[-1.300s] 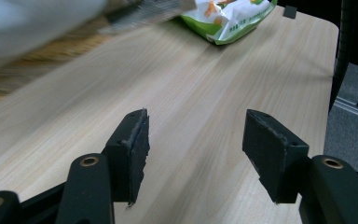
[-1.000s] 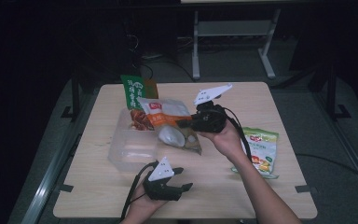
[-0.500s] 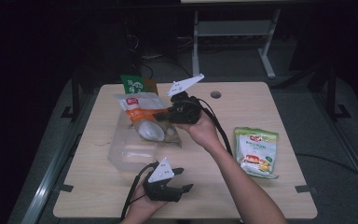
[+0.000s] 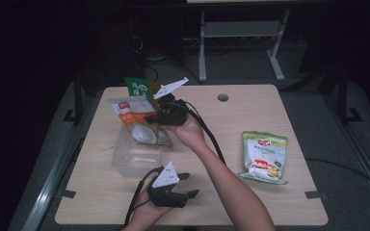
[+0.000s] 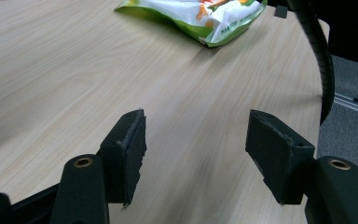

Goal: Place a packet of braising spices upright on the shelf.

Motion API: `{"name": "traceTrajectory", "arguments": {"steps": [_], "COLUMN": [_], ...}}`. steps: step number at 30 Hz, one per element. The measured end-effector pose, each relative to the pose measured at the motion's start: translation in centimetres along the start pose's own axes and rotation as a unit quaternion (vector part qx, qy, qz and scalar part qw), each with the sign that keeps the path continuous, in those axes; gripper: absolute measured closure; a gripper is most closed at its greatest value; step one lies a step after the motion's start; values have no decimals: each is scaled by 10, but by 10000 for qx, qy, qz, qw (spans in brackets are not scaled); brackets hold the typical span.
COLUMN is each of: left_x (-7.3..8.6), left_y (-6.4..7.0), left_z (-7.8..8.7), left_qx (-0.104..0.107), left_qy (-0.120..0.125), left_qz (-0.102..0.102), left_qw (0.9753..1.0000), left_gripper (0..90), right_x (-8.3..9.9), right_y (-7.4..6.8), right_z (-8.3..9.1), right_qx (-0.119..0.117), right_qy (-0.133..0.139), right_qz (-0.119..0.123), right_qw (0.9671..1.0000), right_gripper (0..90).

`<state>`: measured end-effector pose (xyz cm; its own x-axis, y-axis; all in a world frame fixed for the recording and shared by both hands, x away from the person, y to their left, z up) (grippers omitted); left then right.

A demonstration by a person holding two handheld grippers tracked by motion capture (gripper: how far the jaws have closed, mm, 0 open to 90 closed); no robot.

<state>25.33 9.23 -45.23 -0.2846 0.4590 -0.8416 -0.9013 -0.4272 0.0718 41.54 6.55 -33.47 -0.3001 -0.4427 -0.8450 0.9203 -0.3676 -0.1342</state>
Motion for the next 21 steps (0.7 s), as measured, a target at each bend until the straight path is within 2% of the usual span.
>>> {"name": "traceTrajectory", "arguments": {"steps": [2, 8, 14, 17, 21], "left_x": [0, 0, 1, 2, 3], "left_y": [0, 0, 1, -1, -3], "left_z": [0, 1, 0, 0, 0], "left_qx": [-3, 22, 127, 149, 195], "left_qy": [-1, 20, -20, -23, -14], "left_qz": [-1, 30, 59, -35, 51], "left_qw": [10000, 10000, 9999, 9999, 9998], "left_gripper": [375, 374, 375, 375, 374], "right_x": [0, 2, 7, 10, 15], "right_y": [1, 5, 9, 9, 9], "right_z": [-7, -25, -43, -49, -57], "right_qx": [12, -71, -148, -171, -191], "right_qy": [-12, 8, 59, 41, 13], "right_qz": [0, -207, -374, -387, -388], "right_qw": [10000, 9998, 9992, 9991, 9991], "right_gripper": [900, 900, 900, 900, 900]}}
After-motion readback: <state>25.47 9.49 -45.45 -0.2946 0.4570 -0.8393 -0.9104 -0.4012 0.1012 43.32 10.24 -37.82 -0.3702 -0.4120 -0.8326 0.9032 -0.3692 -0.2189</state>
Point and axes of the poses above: each handheld gripper's, and its own axes: z roughly backward along the jaws, x roughly out of its underside, y roughly to its right, the point moved 4 cm from there along -z, roughly forward along the jaws, and after that the axes turned 2 degrees about x, right-handed, at the moved point
